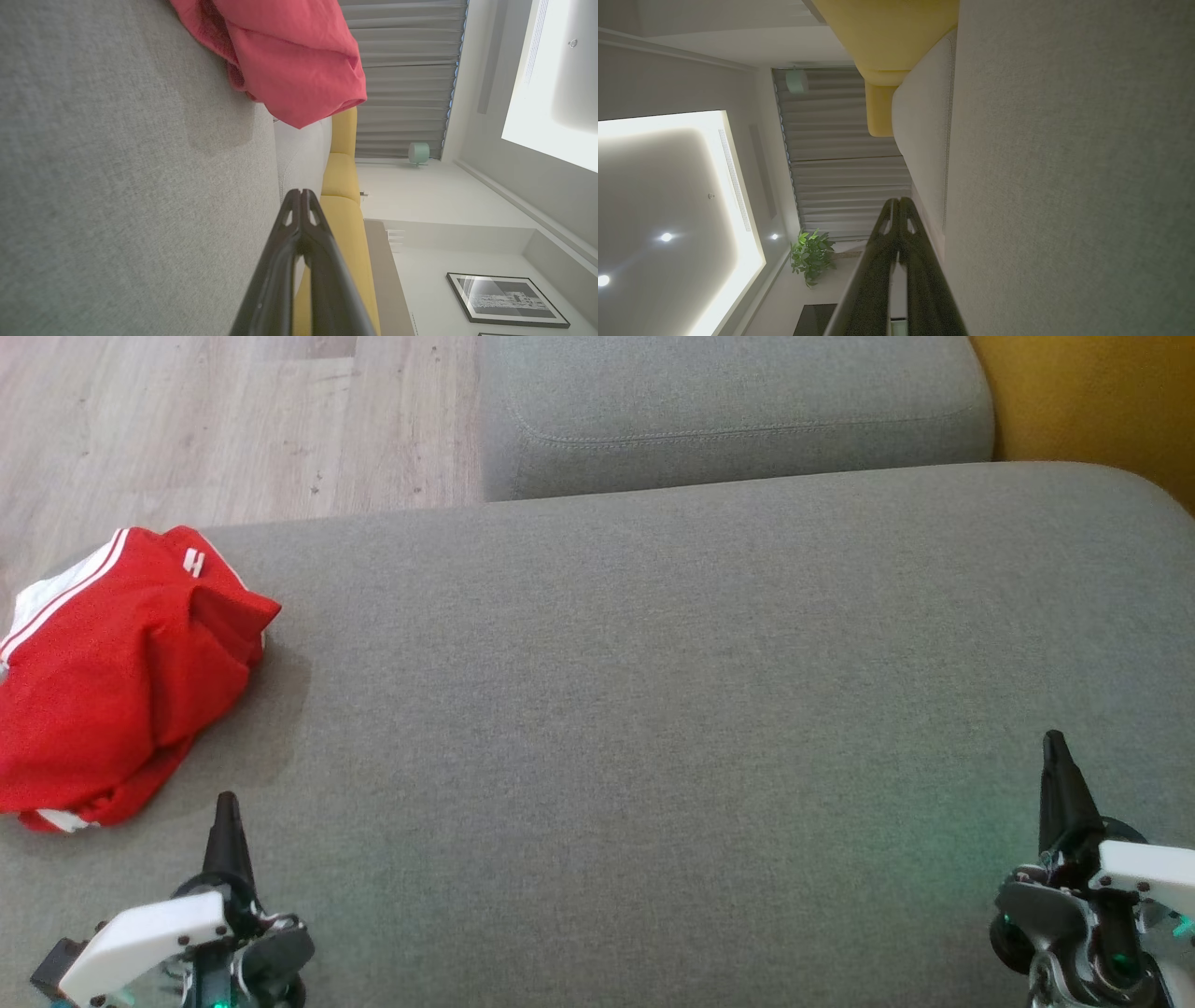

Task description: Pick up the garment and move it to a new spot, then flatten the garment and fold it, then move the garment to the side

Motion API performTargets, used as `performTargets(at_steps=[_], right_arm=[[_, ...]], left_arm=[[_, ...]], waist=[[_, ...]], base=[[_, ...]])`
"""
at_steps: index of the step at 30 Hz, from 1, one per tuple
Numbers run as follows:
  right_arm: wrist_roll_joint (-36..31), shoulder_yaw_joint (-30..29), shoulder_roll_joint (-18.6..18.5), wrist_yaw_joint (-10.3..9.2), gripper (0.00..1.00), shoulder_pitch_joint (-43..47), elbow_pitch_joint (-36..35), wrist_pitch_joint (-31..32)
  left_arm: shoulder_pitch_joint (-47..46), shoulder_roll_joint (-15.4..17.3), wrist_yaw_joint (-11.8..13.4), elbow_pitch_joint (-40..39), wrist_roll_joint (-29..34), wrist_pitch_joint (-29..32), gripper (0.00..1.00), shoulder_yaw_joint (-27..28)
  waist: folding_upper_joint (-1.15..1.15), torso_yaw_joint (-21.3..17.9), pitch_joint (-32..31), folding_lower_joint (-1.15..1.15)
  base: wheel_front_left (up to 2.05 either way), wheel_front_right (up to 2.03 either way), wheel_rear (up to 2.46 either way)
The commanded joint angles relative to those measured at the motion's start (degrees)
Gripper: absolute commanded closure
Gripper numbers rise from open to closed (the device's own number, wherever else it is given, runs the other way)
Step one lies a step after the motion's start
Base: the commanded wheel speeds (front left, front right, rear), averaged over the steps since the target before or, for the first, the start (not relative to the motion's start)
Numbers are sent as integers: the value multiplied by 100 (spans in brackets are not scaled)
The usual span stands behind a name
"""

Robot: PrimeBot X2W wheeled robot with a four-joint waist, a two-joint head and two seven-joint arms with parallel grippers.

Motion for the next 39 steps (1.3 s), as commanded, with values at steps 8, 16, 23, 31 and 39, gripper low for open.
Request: performTargets(at_steps=[8, 16, 23, 31, 39], right_arm=[[-18, 116, -29, 45, 100, -315, -181, 36], [-17, 117, -29, 45, 100, -315, -181, 36], [-17, 117, -29, 45, 100, -315, -181, 35], [-17, 117, -29, 45, 100, -315, -181, 35], [-17, 118, -29, 45, 100, -315, -181, 35]], left_arm=[[-293, 24, -36, -163, 54, 42, 100, 202], [-293, 24, -36, -163, 54, 42, 100, 202], [-293, 24, -36, -163, 53, 42, 100, 201], [-293, 23, -36, -163, 53, 42, 100, 201], [-293, 23, -36, -163, 53, 42, 100, 201]], waist=[[0, 0, 0, 0], [0, 0, 0, 0], [0, 0, 0, 0], [0, 0, 0, 0], [0, 0, 0, 0]], base=[[0, 0, 0], [0, 0, 0], [0, 0, 0], [0, 0, 0], [0, 0, 0]])
